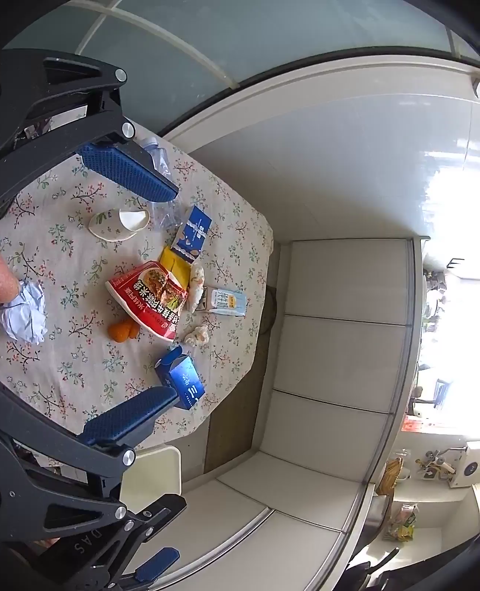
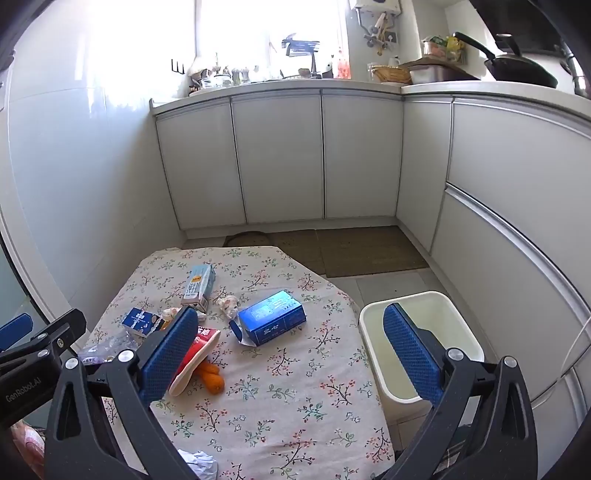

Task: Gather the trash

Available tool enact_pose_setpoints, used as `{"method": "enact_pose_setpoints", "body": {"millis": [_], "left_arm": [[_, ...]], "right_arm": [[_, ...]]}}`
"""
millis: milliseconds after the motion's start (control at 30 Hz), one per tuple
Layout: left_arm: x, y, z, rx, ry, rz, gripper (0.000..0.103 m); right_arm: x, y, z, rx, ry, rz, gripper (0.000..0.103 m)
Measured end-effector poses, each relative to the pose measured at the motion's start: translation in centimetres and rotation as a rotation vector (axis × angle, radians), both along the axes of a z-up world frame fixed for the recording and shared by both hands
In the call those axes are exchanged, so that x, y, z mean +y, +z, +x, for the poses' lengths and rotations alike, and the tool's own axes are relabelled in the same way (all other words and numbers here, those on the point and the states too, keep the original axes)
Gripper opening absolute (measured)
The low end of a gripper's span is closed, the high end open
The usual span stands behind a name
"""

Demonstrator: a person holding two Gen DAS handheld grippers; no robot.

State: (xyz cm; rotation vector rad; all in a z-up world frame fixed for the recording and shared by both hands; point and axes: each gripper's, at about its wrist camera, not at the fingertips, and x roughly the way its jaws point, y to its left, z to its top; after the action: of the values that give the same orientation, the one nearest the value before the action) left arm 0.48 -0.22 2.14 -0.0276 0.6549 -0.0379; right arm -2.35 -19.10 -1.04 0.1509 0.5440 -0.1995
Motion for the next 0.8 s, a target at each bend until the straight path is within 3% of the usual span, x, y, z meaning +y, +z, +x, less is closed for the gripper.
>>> {"method": "enact_pose_setpoints", "body": {"millis": [800], "left_arm": [[0.52, -0.83, 0.11, 0.019, 0.014, -0.003, 0.096]], "right_arm": [[-0.19, -0.29, -0.24, -0.003, 0.003, -0.001, 0.097]]}}
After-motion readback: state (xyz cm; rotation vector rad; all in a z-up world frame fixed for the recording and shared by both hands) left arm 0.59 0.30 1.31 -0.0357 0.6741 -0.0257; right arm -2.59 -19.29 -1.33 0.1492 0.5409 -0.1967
